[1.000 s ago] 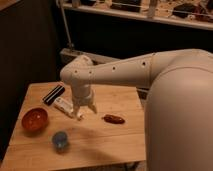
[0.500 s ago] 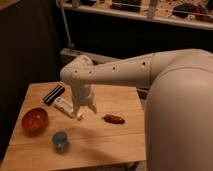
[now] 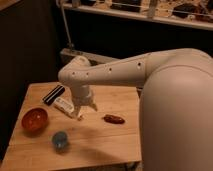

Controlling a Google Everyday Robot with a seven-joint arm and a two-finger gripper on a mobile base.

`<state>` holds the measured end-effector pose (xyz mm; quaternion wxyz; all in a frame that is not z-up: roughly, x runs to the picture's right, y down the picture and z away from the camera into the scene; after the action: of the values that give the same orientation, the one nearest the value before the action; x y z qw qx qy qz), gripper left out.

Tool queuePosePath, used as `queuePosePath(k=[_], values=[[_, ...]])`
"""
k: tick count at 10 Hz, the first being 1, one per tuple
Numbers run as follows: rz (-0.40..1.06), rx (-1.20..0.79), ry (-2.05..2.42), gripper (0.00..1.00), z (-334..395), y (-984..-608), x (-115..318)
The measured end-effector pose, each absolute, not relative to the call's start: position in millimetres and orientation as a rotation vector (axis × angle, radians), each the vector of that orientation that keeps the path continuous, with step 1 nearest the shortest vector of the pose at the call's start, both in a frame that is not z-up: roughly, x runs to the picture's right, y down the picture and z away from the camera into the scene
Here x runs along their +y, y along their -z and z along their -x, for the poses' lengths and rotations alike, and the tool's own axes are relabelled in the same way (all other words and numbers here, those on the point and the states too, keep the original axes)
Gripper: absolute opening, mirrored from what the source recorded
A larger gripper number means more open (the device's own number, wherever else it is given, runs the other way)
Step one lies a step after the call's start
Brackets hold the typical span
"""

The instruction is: Stand the bottle upright

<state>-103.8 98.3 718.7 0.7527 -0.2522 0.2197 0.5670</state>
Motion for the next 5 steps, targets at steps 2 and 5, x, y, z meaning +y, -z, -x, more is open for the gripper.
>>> queuePosePath(k=[2,5], values=[[0.559,0.427,-1.037,0.65,105.8,-729.3,98.8],[0.627,0.250,-0.771,0.65,121.1,-738.6,94.2]])
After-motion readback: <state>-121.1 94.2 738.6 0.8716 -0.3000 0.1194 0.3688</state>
